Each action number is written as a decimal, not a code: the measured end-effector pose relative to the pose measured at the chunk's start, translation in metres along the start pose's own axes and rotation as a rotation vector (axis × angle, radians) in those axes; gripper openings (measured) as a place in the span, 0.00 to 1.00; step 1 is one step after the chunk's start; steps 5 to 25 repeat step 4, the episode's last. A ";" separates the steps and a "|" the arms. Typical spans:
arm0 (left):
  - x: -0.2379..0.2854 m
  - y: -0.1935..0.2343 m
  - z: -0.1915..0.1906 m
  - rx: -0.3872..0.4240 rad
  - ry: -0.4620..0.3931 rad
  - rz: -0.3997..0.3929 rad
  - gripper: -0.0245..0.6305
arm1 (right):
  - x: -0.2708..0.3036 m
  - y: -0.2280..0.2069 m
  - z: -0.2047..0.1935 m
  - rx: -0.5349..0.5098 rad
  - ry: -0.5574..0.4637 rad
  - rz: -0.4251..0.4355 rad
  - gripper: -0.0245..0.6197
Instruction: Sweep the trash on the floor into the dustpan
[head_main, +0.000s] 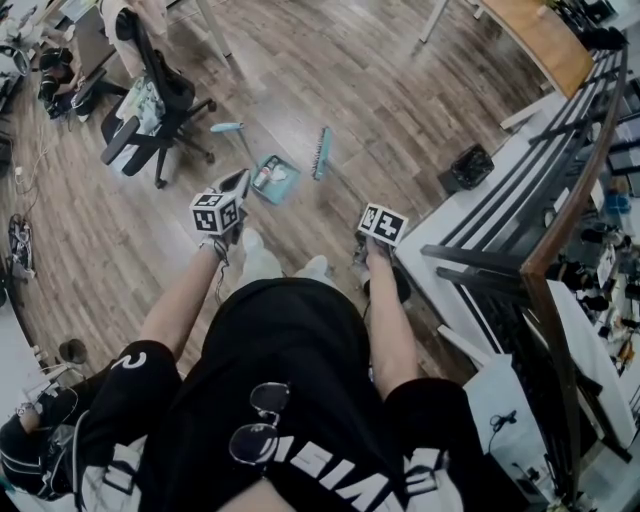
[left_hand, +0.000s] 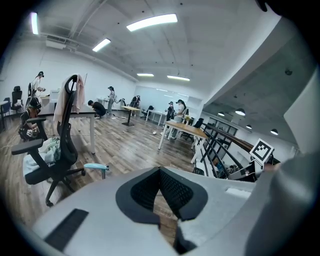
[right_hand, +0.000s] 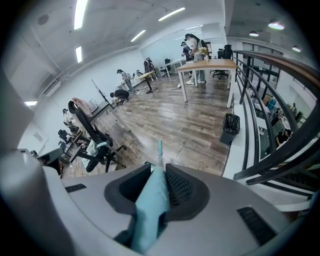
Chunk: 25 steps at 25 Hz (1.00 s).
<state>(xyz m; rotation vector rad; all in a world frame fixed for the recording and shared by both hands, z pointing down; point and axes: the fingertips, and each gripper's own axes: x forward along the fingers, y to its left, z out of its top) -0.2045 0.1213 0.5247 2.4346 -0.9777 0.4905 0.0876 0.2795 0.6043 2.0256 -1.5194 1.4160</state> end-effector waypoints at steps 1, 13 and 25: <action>0.001 -0.001 -0.001 0.000 0.001 -0.001 0.04 | 0.000 -0.003 -0.001 0.000 0.004 -0.007 0.17; 0.002 -0.003 -0.003 0.001 0.003 -0.003 0.04 | 0.000 -0.009 -0.005 0.001 0.015 -0.024 0.17; 0.002 -0.003 -0.003 0.001 0.003 -0.003 0.04 | 0.000 -0.009 -0.005 0.001 0.015 -0.024 0.17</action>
